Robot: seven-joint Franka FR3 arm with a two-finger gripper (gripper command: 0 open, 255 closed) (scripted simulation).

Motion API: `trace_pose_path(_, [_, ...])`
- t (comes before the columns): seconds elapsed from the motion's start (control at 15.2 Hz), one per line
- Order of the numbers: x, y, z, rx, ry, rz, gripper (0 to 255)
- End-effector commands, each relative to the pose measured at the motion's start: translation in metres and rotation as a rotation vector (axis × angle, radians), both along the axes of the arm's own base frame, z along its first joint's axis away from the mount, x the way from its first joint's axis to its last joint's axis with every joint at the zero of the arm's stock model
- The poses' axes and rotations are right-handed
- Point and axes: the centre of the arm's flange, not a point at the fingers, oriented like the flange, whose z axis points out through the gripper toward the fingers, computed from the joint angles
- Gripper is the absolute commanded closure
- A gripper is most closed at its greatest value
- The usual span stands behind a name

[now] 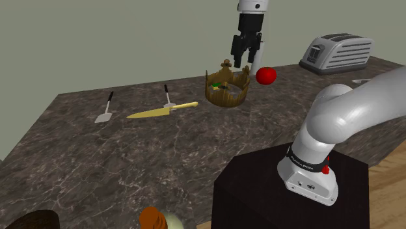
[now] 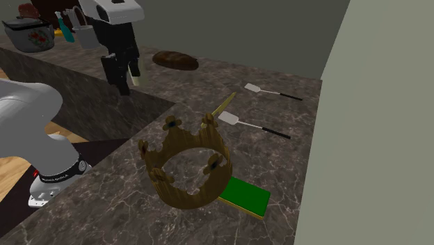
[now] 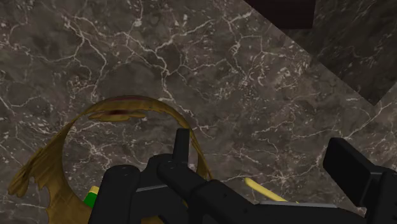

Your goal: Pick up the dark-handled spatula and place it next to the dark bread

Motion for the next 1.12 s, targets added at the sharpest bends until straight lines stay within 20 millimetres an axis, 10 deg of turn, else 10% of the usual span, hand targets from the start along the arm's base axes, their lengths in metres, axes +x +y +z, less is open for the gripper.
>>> trace_pose_path(0.0, [0.000,0.000,0.000,0.000,0.000,0.000,0])
trace_pose_path(1.06, [0.169,0.073,-0.094,-0.054,-0.036,-0.260,0])
